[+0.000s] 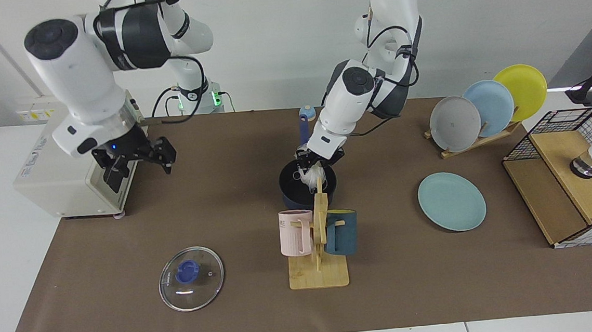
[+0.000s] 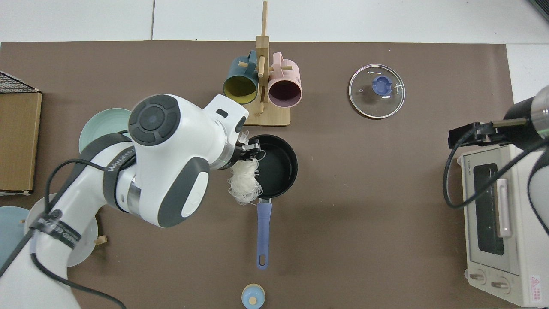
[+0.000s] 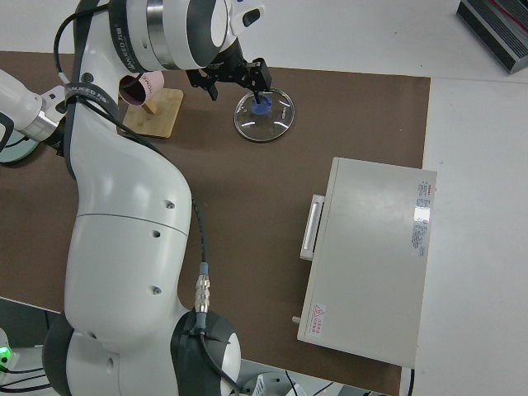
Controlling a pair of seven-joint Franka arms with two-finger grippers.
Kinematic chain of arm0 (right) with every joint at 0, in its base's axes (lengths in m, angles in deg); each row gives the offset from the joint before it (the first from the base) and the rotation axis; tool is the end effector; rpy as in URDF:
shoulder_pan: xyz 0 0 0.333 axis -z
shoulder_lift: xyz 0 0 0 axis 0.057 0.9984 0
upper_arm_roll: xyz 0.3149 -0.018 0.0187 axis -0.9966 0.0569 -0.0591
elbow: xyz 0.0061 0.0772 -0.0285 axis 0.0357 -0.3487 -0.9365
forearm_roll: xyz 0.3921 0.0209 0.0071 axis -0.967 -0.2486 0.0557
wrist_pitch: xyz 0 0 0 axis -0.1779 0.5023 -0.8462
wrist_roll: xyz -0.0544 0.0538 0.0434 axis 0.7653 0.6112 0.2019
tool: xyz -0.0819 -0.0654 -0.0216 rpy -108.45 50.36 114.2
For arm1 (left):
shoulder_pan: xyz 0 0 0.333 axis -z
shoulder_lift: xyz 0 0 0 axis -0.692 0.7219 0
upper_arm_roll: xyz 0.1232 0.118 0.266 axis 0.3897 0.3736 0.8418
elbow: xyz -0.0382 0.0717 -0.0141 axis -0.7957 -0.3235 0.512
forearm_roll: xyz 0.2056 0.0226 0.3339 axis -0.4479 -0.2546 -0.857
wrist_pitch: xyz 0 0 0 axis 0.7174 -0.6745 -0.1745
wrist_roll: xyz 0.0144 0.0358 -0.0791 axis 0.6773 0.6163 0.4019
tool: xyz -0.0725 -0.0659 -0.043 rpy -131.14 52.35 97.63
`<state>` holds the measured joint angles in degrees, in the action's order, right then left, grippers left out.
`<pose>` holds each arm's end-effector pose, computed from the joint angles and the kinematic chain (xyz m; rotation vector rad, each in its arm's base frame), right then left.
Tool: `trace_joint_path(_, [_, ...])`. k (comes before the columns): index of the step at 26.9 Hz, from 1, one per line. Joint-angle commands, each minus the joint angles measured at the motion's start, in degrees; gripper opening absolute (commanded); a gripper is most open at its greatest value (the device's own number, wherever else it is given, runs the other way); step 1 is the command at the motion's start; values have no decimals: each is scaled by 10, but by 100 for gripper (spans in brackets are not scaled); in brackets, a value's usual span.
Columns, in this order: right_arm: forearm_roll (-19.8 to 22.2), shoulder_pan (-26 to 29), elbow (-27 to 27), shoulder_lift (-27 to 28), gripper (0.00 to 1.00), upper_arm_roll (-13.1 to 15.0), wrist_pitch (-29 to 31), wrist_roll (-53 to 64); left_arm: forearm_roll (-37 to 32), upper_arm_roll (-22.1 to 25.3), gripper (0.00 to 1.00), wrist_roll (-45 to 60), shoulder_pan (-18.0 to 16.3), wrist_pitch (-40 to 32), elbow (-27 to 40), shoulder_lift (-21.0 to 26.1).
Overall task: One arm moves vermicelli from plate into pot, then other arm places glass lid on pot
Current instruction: 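Carry the vermicelli with the left gripper over the black saucepan, then release the vermicelli into the pot while the right gripper grasps the lid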
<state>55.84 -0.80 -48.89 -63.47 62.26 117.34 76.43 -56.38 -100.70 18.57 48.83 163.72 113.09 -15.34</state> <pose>0.6685 0.0334 0.5595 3.1288 -0.0322 -0.0433 0.5346 -0.3426 0.3952 2.8617 0.2322 -0.0819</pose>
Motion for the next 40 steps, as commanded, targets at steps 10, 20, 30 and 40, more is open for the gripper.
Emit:
trace_joint_path(10, [62, 0, 82, 190, 99, -23, 146, -43, 3, 3, 0, 13, 23, 47, 21, 23])
trace_joint_path(20, [77, -10, 91, 251, 99, -22, 217, -66, 3, 15, 0, -11, 14, 74, 29, 30])
trace_joint_path(30, [89, -15, 90, 273, 99, -24, 251, -66, 3, 41, 0, -33, 14, 76, 22, 33])
trace_joint_path(40, [89, -19, 90, 277, 98, -24, 270, -63, 3, 40, 100, 53, 20, 112, 0, 42])
